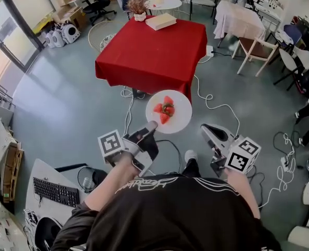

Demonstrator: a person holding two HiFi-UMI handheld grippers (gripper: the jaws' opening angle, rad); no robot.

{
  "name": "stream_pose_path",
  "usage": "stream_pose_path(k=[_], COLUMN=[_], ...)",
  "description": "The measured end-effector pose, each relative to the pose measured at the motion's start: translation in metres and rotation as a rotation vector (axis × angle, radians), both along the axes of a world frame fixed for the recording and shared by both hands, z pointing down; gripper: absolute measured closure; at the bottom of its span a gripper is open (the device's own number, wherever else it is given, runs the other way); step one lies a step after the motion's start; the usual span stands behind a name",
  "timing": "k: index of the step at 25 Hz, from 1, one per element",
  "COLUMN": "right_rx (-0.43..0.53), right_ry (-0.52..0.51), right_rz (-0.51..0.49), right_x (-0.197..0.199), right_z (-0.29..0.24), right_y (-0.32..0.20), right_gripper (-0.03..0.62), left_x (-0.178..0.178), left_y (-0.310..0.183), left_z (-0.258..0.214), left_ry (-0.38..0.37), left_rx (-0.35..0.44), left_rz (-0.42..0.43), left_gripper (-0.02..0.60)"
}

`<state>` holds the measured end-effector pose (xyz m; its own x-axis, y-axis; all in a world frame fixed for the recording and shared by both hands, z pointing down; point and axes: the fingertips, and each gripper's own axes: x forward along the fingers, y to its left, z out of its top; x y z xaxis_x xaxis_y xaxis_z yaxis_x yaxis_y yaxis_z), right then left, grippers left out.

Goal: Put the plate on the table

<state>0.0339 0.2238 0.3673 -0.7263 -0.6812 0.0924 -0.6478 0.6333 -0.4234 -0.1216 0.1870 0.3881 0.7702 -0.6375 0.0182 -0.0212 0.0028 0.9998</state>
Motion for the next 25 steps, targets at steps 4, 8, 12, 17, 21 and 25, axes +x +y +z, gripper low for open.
stream_pose_path(k=[4, 8, 12, 17, 21, 25], right_rx=[-0.039, -0.058, -0.067, -0.059, -0.068, -0.071], right_ry=[-0.012, -0.007, -0.004, 0.003, -0.008, -0.006], right_rz=[-0.034, -0.077, -0.124, -0.182, -0.213, -0.244], right_x=[0.038, 0.072, 0.104, 0.127, 0.127, 0.118], right_z=[0.010, 0.016, 0.017, 0.012, 0.020, 0.022], right_y=[-0.060, -0.119, -0.174, -0.223, -0.233, -0.240], right_gripper=[0.586, 0.586, 0.586, 0.586, 0.586, 0.586], left_x=[0.036, 0.073, 0.108, 0.129, 0.128, 0.125], left_y=[-0.051, -0.103, -0.152, -0.188, -0.195, -0.207], left_z=[0.014, 0.020, 0.015, 0.008, 0.014, 0.014], left_ry=[-0.012, -0.018, -0.021, -0.011, -0.025, -0.014], left_rx=[-0.057, -0.085, -0.071, -0.059, -0.051, -0.044], left_rz=[-0.041, -0.078, -0.126, -0.182, -0.208, -0.234], left_gripper=[0.561, 0.561, 0.563, 0.562, 0.562, 0.561])
